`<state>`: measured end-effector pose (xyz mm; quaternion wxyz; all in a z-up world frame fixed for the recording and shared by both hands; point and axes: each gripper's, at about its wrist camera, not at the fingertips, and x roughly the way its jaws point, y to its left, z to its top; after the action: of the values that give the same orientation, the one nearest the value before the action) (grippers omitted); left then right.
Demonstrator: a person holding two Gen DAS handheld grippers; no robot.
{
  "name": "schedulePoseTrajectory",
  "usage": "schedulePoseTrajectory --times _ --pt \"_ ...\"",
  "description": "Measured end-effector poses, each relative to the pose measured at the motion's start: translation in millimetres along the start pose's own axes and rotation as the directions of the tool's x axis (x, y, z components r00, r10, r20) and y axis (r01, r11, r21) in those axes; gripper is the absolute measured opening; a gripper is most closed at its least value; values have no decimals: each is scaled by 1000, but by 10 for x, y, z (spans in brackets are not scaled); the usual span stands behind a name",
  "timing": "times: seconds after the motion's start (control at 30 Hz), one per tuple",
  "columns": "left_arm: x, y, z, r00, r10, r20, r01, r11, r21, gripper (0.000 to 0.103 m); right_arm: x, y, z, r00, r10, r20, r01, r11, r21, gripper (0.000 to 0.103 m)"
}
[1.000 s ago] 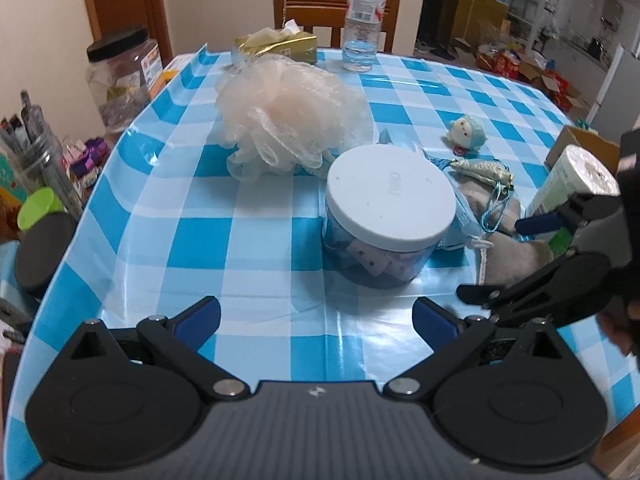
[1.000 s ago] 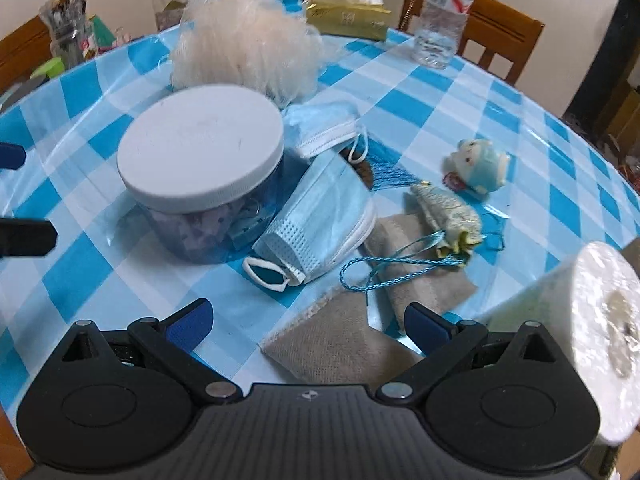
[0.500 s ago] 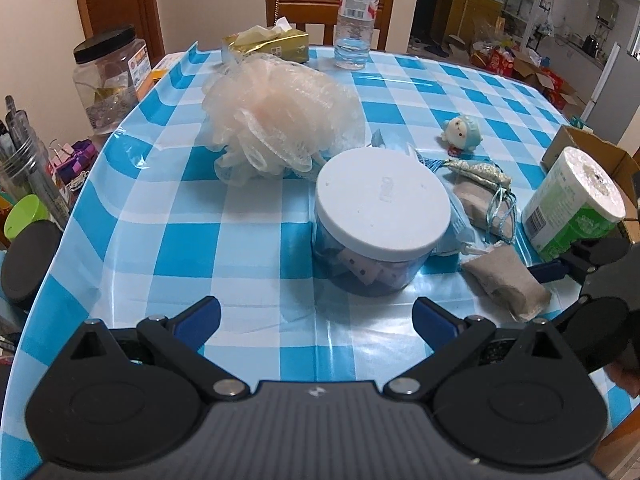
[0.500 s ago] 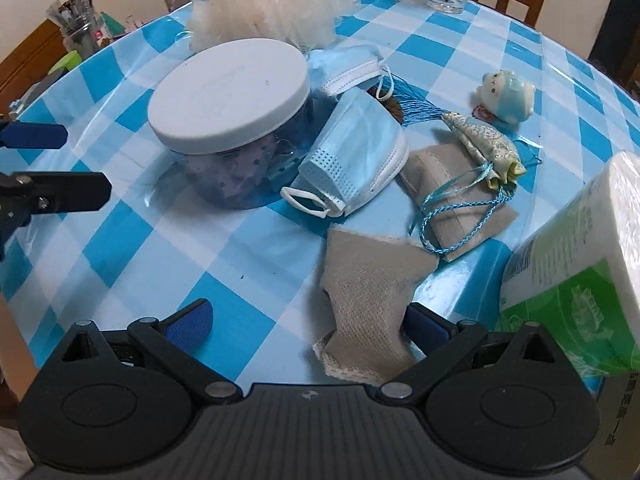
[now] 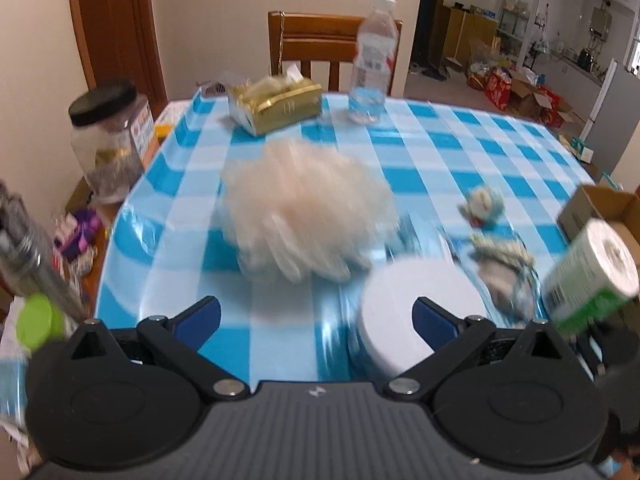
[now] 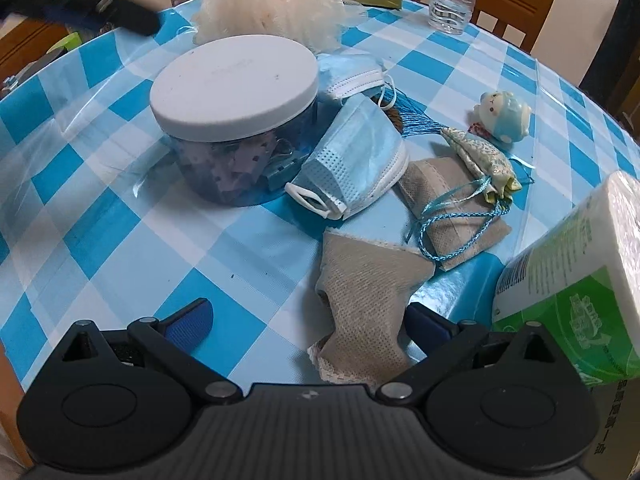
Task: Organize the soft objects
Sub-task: 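Move the left tool to the mesh bath puff while right approaches the burlap pouch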
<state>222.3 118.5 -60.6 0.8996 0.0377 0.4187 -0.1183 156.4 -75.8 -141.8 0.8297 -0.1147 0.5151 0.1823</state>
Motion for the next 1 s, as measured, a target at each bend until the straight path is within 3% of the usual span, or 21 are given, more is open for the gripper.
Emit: schedulePoseTrajectory --times 0.2,0.37,0.6,1.0 --pt "287 155 419 999 -28 22 29 999 -40 101 -3 1 6 1000 0 -2 0 1000 -3 103" --pt "642 283 619 999 -38 -3 38 994 -105 101 -9 8 -17 1000 1 10 -1 1000 -5 103" --pt "1097 333 683 996 -62 -64 52 988 -145 101 -11 4 -30 1000 1 23 -1 1000 -5 103" --pt "1367 214 737 991 -99 -87 87 987 -133 102 -24 10 -61 999 -1 40 1 1000 1 103"
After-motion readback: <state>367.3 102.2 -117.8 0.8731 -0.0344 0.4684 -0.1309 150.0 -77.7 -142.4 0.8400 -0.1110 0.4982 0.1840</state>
